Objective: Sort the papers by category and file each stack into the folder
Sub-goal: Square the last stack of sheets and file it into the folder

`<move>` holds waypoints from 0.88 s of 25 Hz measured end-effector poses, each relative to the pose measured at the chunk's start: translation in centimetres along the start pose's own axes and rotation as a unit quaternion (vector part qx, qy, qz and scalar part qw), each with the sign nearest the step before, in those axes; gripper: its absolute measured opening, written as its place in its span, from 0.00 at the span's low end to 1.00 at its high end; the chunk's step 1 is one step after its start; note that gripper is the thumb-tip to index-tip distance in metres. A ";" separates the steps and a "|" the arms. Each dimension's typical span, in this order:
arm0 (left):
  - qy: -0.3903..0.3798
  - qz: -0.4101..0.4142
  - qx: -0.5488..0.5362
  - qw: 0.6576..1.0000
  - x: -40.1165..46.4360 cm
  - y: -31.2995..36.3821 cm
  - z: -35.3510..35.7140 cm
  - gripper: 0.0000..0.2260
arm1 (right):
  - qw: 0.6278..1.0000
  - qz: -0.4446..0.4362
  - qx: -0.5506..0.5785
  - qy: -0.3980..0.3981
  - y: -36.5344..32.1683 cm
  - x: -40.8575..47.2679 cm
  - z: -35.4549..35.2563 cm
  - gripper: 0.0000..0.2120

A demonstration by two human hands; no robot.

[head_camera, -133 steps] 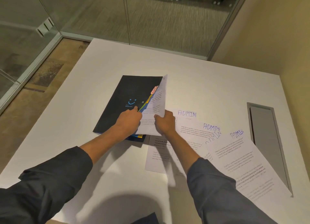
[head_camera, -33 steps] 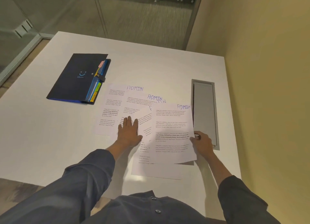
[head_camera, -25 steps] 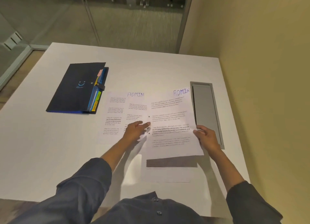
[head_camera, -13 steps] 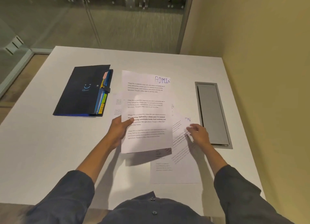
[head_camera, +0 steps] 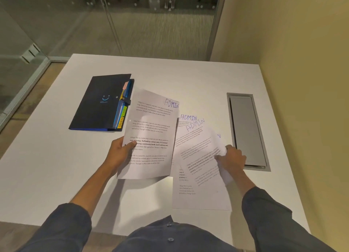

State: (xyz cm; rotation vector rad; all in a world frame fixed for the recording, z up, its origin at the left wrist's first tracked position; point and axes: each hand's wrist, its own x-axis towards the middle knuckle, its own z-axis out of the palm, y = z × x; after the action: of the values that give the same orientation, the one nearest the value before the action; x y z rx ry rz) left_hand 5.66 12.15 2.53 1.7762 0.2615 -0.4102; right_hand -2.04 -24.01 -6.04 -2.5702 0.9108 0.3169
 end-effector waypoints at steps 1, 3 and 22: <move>0.005 -0.001 -0.002 1.000 0.1 0.1 0.1 0.07 | 1.000 -0.002 0.021 0.010 0.0 -0.1 -0.2 0.10; 0.011 0.000 -0.006 1.000 0.1 0.2 0.2 0.07 | 0.998 -0.007 0.056 0.030 0.1 -0.3 -0.8 0.04; -0.029 -0.028 -0.081 0.996 0.8 1.5 1.8 0.13 | 0.820 0.014 0.570 -0.046 -2.8 -2.1 -7.1 0.12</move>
State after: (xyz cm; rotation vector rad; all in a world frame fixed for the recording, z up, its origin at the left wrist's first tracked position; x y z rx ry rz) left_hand 6.68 9.99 3.16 1.5990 0.2959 -0.4668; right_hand -1.29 -23.95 1.87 -1.4065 0.7466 -0.1063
